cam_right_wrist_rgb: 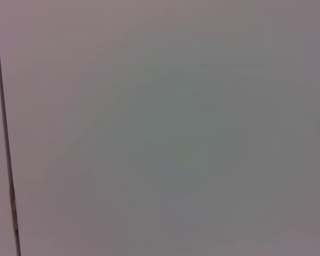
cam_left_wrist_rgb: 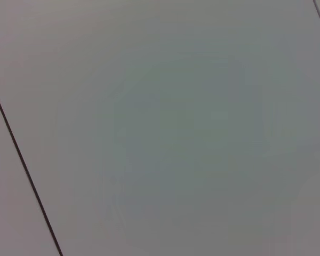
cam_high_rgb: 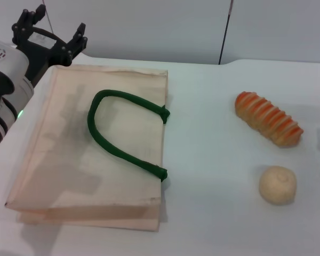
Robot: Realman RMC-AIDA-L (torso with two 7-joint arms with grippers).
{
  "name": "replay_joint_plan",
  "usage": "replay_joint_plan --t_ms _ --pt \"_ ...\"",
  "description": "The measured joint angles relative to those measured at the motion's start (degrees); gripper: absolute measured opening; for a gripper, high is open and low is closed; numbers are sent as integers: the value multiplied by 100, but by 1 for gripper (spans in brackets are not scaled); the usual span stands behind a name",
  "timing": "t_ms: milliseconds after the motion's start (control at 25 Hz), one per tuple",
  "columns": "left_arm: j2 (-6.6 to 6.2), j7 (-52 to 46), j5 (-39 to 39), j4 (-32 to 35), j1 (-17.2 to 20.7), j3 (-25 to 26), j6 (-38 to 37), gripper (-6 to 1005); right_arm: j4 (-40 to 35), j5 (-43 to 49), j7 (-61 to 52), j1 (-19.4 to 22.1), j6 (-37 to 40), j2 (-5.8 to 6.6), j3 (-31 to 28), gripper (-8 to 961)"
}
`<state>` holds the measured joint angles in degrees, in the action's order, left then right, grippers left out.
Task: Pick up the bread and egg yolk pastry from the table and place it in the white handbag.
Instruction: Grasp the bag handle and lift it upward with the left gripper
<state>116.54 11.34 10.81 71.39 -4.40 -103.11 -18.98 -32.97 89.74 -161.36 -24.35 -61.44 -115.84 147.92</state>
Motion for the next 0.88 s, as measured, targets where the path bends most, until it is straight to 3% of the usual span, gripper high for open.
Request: replay_joint_plan --t_ms 240,760,840,880 --pt "-1 -2 187 35 -42 -11 290 845 21 0 0 0 0 0 0 544" --pt "-32 -1 463 1023 -402 209 2524 842 73 0 0 -19 114 0 0 545" --pt "-31 -25 482 1205 -542 294 3077 817 71 0 0 -44 141 0 0 545" --pt "-27 -68 503 1333 -732 409 3712 804 71 0 0 -53 152 0 0 545"
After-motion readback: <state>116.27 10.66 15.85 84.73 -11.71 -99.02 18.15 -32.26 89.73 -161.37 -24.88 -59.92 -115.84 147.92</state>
